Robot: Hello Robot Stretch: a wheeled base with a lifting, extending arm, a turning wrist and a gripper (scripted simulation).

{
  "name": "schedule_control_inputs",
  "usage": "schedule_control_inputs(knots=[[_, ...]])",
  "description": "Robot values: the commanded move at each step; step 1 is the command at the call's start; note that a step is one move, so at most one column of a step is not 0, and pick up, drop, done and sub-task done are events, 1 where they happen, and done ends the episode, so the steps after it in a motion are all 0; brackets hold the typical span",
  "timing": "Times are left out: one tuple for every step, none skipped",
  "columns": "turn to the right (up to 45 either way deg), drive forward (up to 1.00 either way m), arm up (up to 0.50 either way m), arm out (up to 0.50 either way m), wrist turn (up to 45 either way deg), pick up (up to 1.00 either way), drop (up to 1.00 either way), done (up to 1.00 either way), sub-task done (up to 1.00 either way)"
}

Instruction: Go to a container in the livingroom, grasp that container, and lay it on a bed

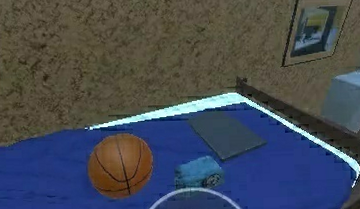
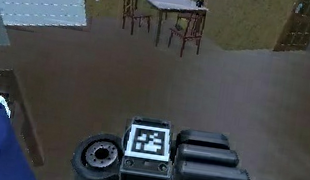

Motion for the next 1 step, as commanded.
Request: schedule_control_inputs(knots=[[-24.0, 0.00, 0.00, 0.00, 0.0, 0.00, 0.00, 0.00, 0.00]])
